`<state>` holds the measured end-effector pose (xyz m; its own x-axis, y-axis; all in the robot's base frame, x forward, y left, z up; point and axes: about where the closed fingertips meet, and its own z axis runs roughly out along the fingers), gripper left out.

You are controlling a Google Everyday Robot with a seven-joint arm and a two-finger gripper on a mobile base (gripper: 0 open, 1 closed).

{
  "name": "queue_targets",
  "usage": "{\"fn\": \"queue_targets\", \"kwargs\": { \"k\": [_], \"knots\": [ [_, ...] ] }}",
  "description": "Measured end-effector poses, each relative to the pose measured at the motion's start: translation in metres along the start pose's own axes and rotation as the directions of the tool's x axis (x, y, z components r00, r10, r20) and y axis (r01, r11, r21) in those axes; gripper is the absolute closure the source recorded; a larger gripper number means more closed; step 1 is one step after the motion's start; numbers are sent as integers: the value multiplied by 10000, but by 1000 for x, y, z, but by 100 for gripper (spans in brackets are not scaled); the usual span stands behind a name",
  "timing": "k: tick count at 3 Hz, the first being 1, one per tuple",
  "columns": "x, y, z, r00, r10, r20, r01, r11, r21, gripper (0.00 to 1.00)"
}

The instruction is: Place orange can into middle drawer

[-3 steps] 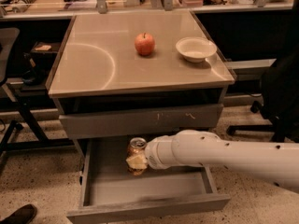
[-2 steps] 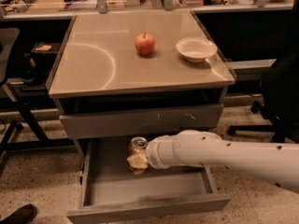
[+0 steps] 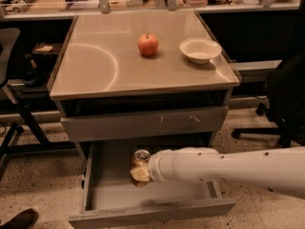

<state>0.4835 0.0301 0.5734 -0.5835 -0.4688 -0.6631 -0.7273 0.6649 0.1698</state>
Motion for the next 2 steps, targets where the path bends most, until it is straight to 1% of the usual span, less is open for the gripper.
{"fn": "queue_targets", "kwargs": {
  "k": [1,2],
  "knots": [
    [16,-18,16,9988,181,448,-211,9975,678,100],
    [22,-33,29,9967,196,792,-286,9931,1138,100]
  ]
}}
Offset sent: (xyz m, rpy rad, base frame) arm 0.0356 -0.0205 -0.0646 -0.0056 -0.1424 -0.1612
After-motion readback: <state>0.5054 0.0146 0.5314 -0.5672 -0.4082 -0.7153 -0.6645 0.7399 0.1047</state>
